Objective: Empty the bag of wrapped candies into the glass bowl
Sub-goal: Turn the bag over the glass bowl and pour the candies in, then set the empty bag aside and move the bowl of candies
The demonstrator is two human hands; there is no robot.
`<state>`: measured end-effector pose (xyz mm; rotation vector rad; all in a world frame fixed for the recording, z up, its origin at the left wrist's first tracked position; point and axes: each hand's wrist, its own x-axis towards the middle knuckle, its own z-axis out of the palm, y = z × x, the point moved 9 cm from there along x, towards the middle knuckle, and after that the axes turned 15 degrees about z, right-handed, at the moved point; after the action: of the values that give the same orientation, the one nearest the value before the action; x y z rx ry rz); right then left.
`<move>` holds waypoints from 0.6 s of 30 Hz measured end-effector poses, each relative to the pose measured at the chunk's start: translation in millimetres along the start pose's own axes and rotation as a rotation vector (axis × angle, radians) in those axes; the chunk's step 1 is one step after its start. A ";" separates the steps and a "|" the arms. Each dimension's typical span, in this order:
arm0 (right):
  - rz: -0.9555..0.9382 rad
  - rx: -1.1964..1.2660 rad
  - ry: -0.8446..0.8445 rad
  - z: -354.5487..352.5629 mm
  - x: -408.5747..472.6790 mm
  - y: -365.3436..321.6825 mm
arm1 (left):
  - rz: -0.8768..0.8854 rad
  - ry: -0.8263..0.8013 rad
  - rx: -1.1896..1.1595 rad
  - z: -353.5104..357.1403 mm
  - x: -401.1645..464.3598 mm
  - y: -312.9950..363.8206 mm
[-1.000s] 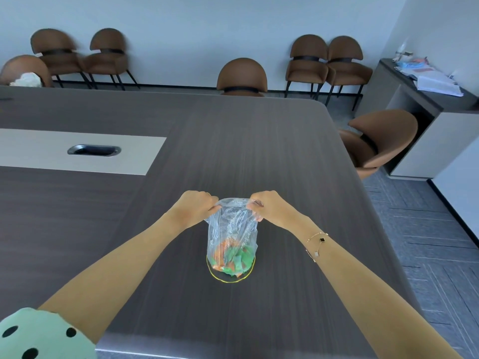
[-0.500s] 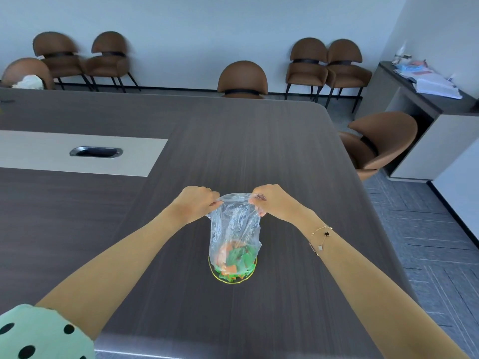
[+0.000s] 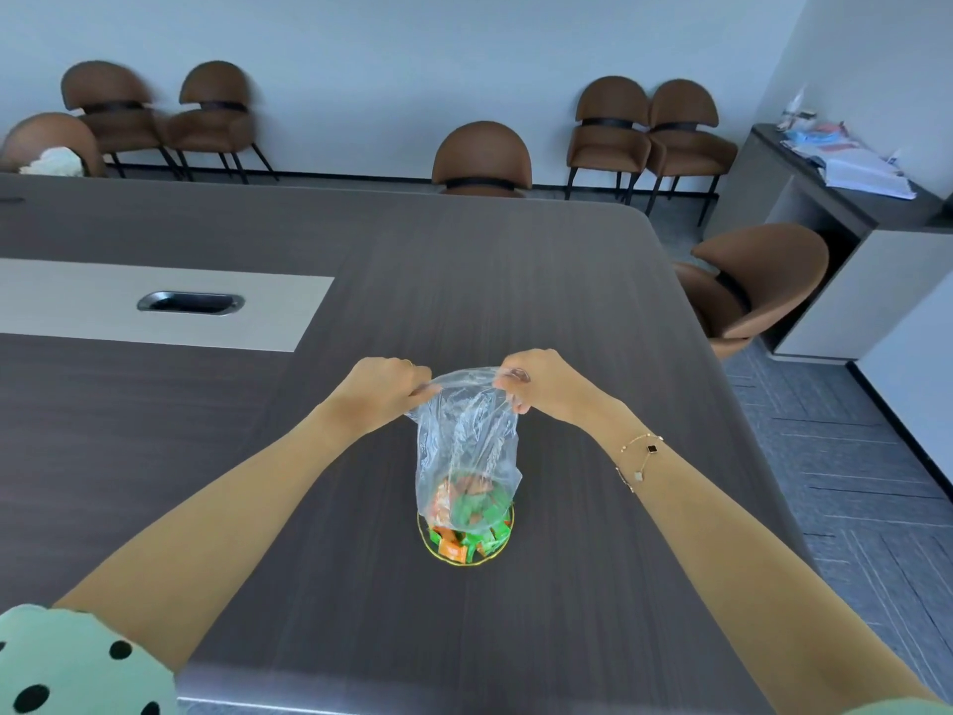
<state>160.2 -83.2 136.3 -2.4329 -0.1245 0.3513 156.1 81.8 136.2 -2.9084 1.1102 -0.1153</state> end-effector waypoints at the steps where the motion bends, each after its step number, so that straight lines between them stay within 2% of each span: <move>1: -0.009 -0.001 0.007 -2.8 2.0 -4.8 | 0.001 0.016 0.007 -4.9 0.1 -2.4; 4: -0.032 -0.021 0.021 -6.6 9.6 -17.6 | 0.025 0.071 0.062 -19.4 -1.0 -10.9; 6: -0.048 -0.040 0.031 -6.9 15.4 -26.9 | 0.070 0.161 0.189 -33.2 -3.6 -15.6; 8: -0.068 -0.058 0.053 -7.2 23.2 -38.3 | 0.025 0.237 0.310 -48.2 -9.1 -28.0; 12: -0.147 -0.085 0.147 -0.8 33.3 -68.4 | 0.033 0.273 0.425 -54.1 -22.4 -46.3; 14: -0.176 -0.136 0.161 15.9 31.3 -78.4 | 0.039 0.257 0.436 -47.4 -38.9 -52.1; 18: -0.240 -0.229 0.106 86.2 21.5 -73.8 | 0.006 0.183 0.277 9.2 -81.9 -60.2</move>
<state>156.5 30.2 114.6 -2.6185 -0.4268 0.1040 135.9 181.3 125.3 -2.6888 1.0298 -0.5009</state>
